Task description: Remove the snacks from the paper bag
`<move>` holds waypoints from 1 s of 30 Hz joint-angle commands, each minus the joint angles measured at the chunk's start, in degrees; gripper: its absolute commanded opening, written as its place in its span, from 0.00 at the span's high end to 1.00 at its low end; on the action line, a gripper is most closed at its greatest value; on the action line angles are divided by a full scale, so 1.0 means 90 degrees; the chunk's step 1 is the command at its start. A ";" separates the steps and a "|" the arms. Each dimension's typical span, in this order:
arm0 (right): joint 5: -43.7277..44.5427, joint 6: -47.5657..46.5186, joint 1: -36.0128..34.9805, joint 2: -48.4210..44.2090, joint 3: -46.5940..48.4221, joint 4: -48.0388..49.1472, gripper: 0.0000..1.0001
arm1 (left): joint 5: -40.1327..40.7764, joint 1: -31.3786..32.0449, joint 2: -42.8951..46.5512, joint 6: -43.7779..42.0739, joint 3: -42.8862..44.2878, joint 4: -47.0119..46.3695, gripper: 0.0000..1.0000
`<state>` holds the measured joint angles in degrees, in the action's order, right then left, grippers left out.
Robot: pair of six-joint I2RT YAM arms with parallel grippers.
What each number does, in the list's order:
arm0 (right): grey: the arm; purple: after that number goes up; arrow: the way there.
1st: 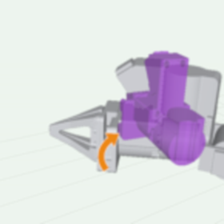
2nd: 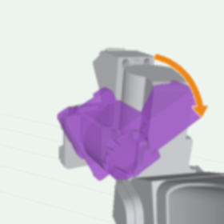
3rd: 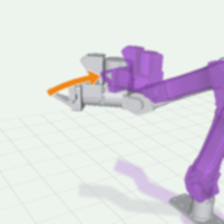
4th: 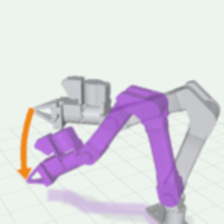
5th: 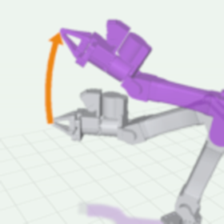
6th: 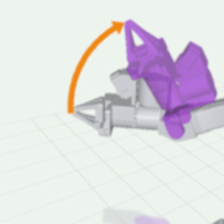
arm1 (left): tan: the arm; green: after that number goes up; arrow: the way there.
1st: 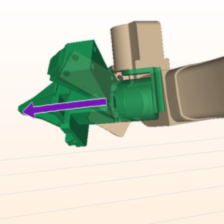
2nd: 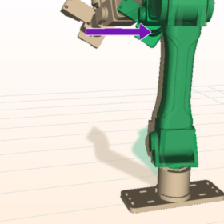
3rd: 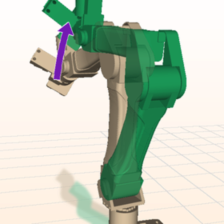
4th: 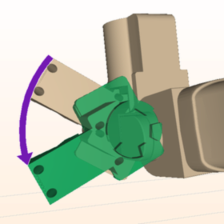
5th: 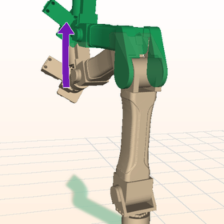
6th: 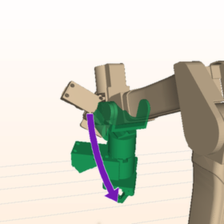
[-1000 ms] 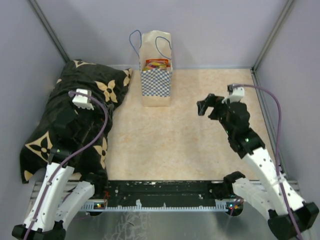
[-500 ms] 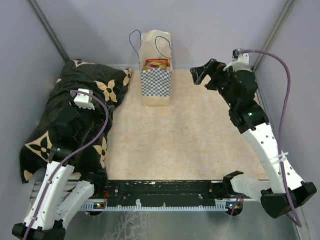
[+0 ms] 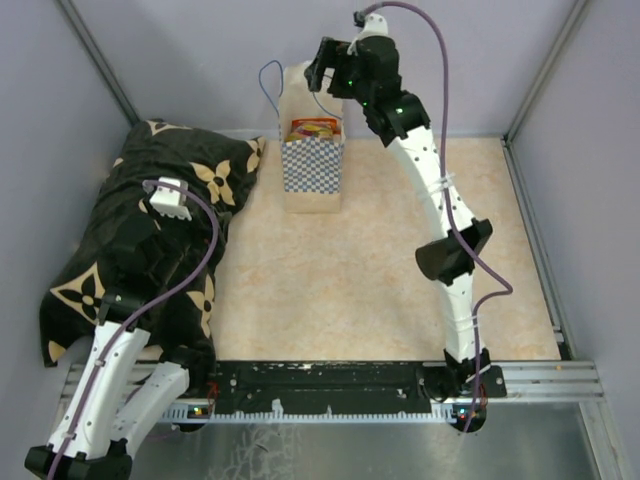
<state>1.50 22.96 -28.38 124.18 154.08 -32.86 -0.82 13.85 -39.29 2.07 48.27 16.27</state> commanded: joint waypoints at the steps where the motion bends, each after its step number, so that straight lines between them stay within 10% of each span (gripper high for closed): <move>1: 0.0218 0.0201 0.0077 -0.0020 -0.0926 0.0388 0.15 | -0.0182 -0.0049 -0.0102 0.0120 -0.0031 -0.0157 0.00; 19: -0.0518 0.0316 0.0301 0.1659 -0.0409 0.1420 0.20 | -0.0425 -0.0073 -0.0497 0.0279 -0.0093 -0.0111 0.00; 30: -0.1714 -0.0169 0.0439 0.1183 -0.0597 0.1442 0.60 | -0.1149 -0.0074 -0.1170 0.0398 0.0388 0.0021 0.00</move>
<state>-6.59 23.38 -25.93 139.06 148.59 -21.71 -5.69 13.39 -48.51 4.25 48.27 16.75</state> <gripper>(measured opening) 0.488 0.998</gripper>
